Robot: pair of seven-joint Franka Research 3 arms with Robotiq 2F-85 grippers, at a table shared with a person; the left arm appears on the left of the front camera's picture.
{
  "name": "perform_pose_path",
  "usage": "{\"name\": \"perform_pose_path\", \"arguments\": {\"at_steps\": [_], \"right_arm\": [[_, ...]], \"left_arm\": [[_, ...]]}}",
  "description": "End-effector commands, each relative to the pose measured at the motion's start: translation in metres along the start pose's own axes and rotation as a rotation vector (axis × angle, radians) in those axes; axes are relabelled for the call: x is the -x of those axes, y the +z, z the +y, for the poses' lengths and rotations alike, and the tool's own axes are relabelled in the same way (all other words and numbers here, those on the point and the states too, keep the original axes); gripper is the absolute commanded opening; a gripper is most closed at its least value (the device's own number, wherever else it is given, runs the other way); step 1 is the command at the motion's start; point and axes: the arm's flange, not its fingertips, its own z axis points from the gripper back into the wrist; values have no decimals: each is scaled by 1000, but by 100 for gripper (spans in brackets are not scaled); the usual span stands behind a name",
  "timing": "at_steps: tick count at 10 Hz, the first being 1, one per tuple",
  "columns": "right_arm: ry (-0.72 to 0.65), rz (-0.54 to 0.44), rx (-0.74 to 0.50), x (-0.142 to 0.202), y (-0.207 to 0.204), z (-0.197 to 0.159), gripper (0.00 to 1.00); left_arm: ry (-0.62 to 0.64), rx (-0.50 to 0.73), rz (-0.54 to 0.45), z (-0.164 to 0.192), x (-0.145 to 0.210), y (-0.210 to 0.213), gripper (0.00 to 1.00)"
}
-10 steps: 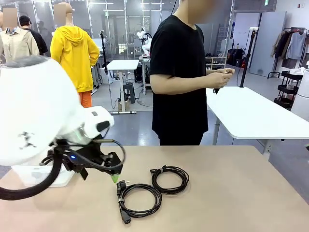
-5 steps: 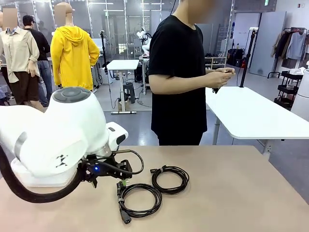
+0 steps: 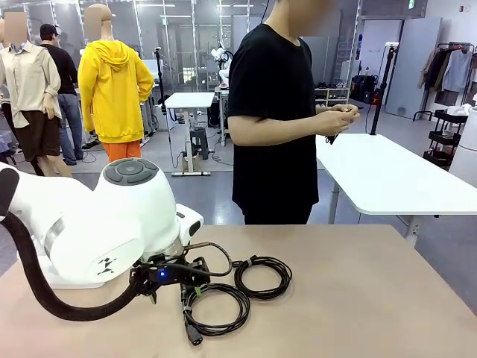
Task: Organize and store the cables.
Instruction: Place the Power Cable into the Organizing box.
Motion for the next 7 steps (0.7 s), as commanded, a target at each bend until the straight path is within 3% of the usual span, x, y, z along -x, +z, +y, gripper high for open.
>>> {"name": "perform_pose_path", "arguments": {"at_steps": [1, 2, 5, 7], "right_arm": [[20, -10, -10, 1, 1, 0, 100], [20, -10, -10, 1, 1, 0, 100], [20, -10, -10, 1, 1, 0, 100], [20, -10, -10, 1, 1, 0, 100]], "left_arm": [[-50, 51, 5, -9, -3, 4, 100], [0, 0, 0, 0, 0, 0, 100], [-5, 9, 7, 0, 0, 0, 100], [116, -82, 41, -17, -9, -7, 100]]}}
